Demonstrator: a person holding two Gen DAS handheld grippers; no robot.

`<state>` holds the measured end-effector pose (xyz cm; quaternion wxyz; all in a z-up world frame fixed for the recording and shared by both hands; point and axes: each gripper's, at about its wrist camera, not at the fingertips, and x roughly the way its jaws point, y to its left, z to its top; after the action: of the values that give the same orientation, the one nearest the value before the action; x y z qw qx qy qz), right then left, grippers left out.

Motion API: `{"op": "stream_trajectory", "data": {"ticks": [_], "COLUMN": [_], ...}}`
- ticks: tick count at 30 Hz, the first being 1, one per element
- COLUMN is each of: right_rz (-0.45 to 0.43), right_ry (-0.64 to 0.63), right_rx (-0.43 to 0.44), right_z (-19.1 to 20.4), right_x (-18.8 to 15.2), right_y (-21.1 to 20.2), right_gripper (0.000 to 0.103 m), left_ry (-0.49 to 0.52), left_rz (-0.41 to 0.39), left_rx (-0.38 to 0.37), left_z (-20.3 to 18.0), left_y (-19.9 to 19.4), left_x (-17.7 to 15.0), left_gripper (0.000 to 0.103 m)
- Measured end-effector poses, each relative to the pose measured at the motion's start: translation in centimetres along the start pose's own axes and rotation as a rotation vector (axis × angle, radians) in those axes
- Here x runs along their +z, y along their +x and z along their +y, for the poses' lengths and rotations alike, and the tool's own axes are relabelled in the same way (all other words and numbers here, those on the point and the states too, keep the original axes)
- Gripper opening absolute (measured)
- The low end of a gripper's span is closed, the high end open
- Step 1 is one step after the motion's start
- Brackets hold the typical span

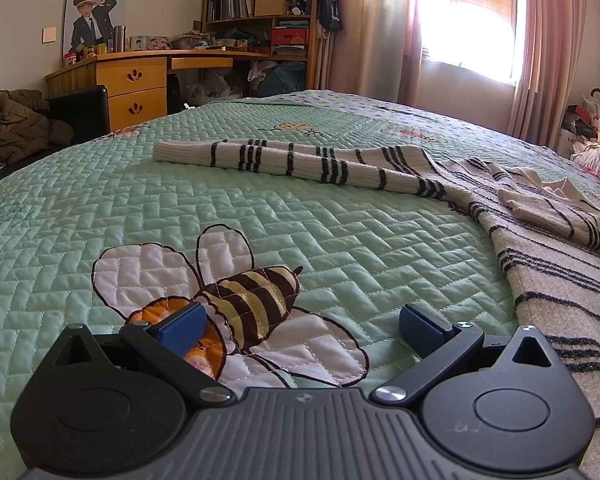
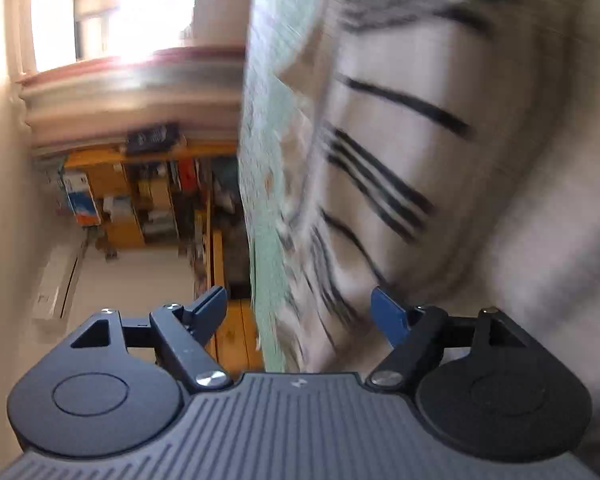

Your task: Fold clothes

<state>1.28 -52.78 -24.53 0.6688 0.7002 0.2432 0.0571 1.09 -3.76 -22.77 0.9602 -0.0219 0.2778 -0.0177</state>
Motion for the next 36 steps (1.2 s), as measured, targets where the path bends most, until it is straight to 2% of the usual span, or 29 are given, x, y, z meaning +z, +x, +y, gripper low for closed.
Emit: {"op": "stream_trajectory", "data": {"ticks": [6,11,12,15,17,19,23,29,33,36], "right_rz": [0.062,0.103,0.12,0.2,0.222,0.21,0.224,0.279,0.316,0.05], "right_ry": [-0.007,0.052,0.056,0.089,0.041,-0.021,-0.064,-0.126,-0.167,-0.232], "right_rx": [-0.05,-0.056,-0.06,-0.145,-0.159,-0.091,0.048,0.047,0.045,0.034], "right_z": [-1.9,-4.9,-5.3,-5.5,-4.3,-2.7,-1.2,-0.1,0.6,1.9], "right_x": [-5.6,-8.7,-9.2,-10.6,-11.2,-11.4,-11.0,-11.4,-11.6,-7.7], "right_y": [-13.2,-19.4,-19.6,-19.9,-20.5,-20.0,-14.8,-13.8,-13.2,-16.4], "right_gripper": [0.073,0.072,0.075,0.078,0.082,0.087,0.086,0.085,0.086,0.086], "left_ry": [0.004,0.001,0.0,-0.007,-0.008,0.0,0.014,-0.008,-0.151,-0.374], "left_rz": [0.001,0.0,0.0,-0.001,-0.002,0.002,0.009,0.014,-0.002,0.044], "left_rx": [0.003,0.001,0.0,-0.006,-0.004,0.005,0.011,-0.039,-0.103,-0.156], "left_z": [-0.1,0.0,0.0,0.2,0.1,0.0,-0.2,1.4,3.7,6.5], "left_y": [0.0,-0.1,-0.1,-0.3,-0.4,-0.4,-0.6,-4.0,-5.6,-3.7], "left_x": [0.0,0.0,0.0,0.0,0.0,0.0,-0.1,-0.4,1.2,3.5], "left_gripper": [0.102,0.102,0.102,0.102,0.102,0.102,0.102,0.1,0.102,0.102]}}
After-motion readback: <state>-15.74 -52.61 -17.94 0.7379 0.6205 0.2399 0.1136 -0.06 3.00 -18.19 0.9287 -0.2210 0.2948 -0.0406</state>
